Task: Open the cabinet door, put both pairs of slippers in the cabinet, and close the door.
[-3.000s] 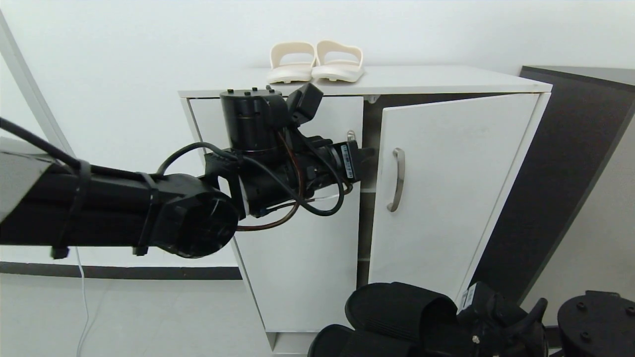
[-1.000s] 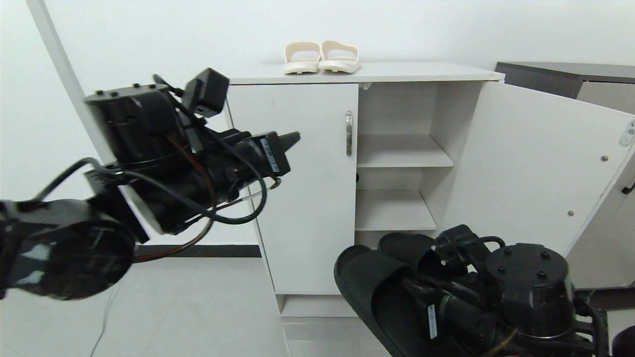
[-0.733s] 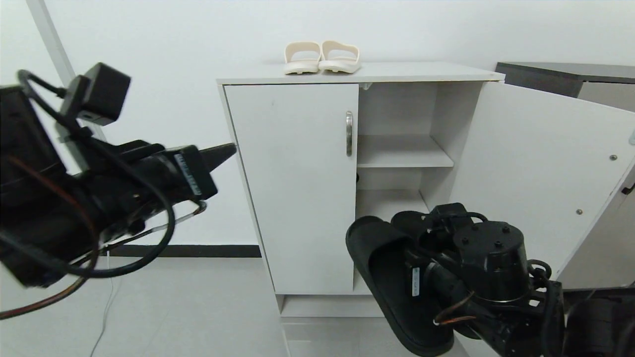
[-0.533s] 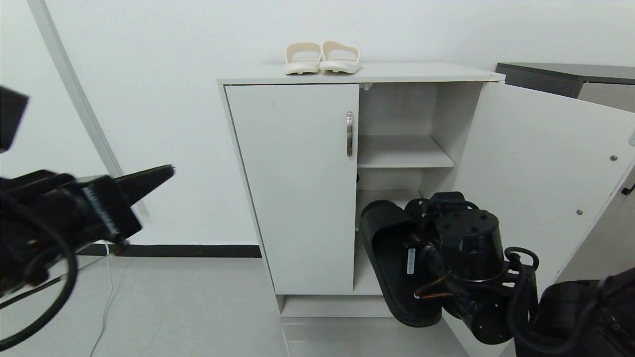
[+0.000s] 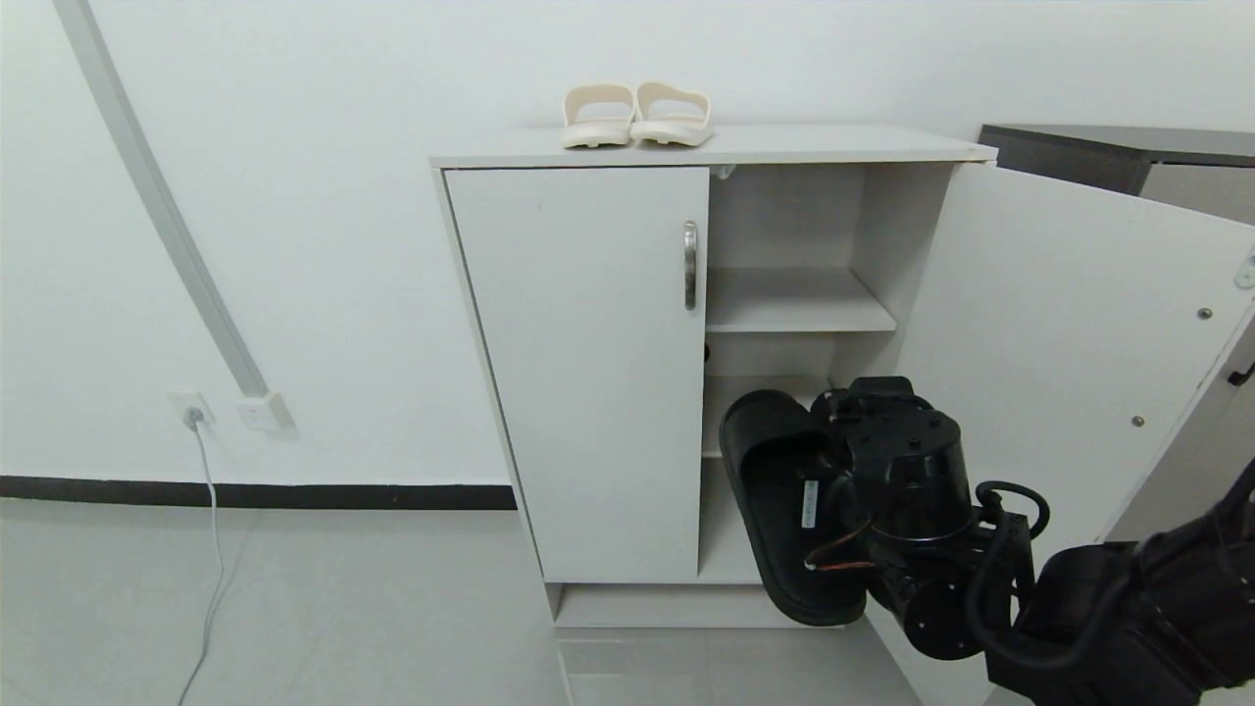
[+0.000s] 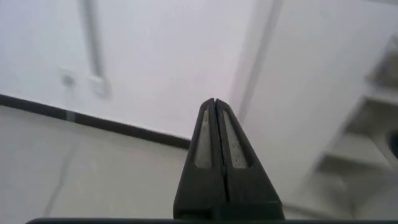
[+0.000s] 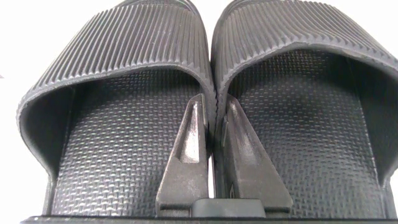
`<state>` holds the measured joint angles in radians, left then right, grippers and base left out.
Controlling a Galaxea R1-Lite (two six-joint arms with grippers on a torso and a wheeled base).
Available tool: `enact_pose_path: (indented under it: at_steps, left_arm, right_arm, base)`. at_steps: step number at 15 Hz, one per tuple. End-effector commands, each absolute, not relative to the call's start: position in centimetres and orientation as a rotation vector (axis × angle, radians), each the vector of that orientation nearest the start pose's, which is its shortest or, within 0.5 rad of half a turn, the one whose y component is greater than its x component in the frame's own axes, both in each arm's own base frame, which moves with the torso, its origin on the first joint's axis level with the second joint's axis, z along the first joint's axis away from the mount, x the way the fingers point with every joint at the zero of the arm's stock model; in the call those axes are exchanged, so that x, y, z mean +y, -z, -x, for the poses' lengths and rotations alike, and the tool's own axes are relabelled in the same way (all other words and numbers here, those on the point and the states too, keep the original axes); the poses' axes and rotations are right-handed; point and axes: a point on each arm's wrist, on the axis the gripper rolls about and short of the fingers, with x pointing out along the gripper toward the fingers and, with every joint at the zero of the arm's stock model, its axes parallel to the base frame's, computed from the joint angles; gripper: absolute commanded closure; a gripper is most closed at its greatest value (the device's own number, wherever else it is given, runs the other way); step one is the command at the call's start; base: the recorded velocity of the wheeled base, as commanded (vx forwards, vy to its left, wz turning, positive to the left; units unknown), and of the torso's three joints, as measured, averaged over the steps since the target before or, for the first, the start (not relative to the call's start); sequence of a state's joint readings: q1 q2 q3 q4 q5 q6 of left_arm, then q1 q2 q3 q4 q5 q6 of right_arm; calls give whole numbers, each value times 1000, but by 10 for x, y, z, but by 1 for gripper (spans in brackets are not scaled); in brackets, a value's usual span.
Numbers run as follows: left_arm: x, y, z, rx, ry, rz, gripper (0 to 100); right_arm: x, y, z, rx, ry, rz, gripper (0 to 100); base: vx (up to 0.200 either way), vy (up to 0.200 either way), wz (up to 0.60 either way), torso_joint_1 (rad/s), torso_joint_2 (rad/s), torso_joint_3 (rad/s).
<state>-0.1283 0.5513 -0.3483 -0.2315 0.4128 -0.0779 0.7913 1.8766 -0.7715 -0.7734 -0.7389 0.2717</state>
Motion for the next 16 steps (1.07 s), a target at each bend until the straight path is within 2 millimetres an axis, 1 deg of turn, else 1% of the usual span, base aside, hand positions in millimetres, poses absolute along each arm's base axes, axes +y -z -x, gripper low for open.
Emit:
enact_pose_path:
  at_steps: [1, 2, 4, 5, 6, 7, 8, 9, 10, 11, 13, 16]
  left_arm:
    - [9, -155, 10, -100, -424, 61, 100]
    - [8, -135, 20, -92, -395, 38, 100]
    - [6, -109, 36, -93, -275, -31, 100]
    - [5, -103, 34, -60, -250, -38, 100]
    - [5, -100, 33, -57, -248, -37, 100]
    - [5, -87, 27, -26, -220, -41, 100]
    - [4, -80, 24, -22, -183, -42, 100]
    - [2, -81, 23, -48, -91, -32, 100]
    - [1, -76, 23, -7, -60, -35, 100]
    - [-1, -75, 23, 4, 14, -34, 100]
    - [-1, -75, 23, -1, 38, -51, 100]
    - [-1, -75, 23, 0, 34, -26, 100]
  right_arm:
    - [222, -132, -240, 242, -21, -40, 100]
    - [222, -131, -240, 245, -20, -37, 100]
    - [222, -130, -240, 249, -20, -33, 100]
    - [222, -128, -239, 253, -21, -27, 100]
    - [223, -127, -238, 255, -24, -25, 100]
    - [223, -126, -238, 260, -25, -20, 100]
    - [223, -125, -238, 261, -26, -19, 100]
    - [224, -124, -236, 263, -32, -17, 100]
    - [224, -124, -236, 264, -31, -15, 100]
    - [226, -124, -234, 266, -42, -14, 100]
    - [228, -122, -233, 270, -55, -12, 100]
    - [241, -119, -223, 272, -93, 15, 100]
  base:
    - [0, 0, 0, 0, 0, 0]
    - [0, 0, 0, 0, 0, 0]
    - [0, 0, 0, 0, 0, 0]
    - [0, 0, 0, 0, 0, 0]
    - [0, 0, 0, 0, 0, 0]
    - [0, 0, 0, 0, 0, 0]
    - [0, 0, 0, 0, 0, 0]
    - [0, 0, 0, 0, 0, 0]
    - [0, 0, 0, 0, 0, 0]
    - [0, 0, 0, 0, 0, 0]
    - [0, 0, 0, 0, 0, 0]
    - [0, 0, 0, 0, 0, 0]
